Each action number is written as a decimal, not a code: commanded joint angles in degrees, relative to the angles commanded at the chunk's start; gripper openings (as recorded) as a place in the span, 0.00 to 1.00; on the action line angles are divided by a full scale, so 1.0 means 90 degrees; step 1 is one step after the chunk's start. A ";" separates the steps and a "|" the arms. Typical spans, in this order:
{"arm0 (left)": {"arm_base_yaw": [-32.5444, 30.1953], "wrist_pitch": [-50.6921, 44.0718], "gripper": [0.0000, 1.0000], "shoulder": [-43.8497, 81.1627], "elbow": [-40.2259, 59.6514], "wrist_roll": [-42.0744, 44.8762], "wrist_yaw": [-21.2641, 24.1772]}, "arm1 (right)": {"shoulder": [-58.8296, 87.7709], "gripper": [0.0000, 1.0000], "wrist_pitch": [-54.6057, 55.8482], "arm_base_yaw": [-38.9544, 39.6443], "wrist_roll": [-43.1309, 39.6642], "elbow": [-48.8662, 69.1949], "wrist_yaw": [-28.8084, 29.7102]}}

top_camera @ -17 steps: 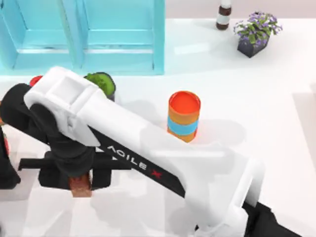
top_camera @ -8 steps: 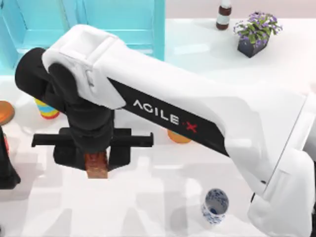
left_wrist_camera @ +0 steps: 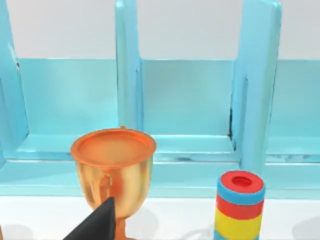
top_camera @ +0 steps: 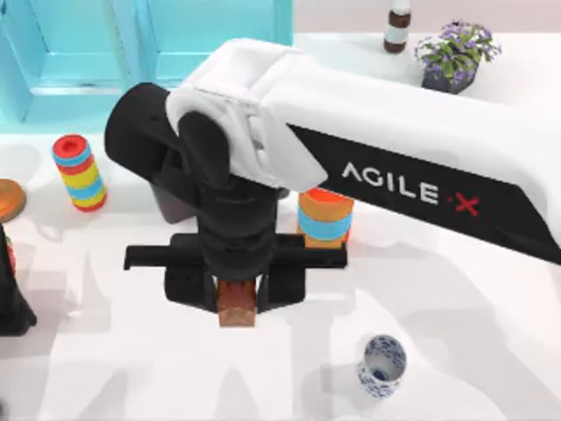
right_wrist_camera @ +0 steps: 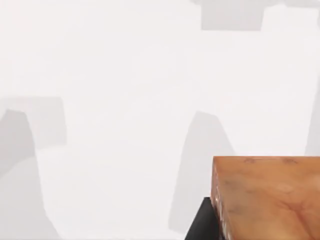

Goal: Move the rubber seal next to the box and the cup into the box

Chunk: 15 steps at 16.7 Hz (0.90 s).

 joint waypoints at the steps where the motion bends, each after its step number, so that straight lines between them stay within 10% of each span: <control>1: 0.0000 0.0000 1.00 0.0000 0.0000 0.0000 0.0000 | -0.0150 0.00 0.0078 -0.0014 -0.0016 -0.0237 -0.0003; 15: 0.0000 0.0000 1.00 0.0000 0.0000 0.0000 0.0000 | -0.0685 0.00 0.0150 -0.1324 -0.1365 -0.0873 -0.0014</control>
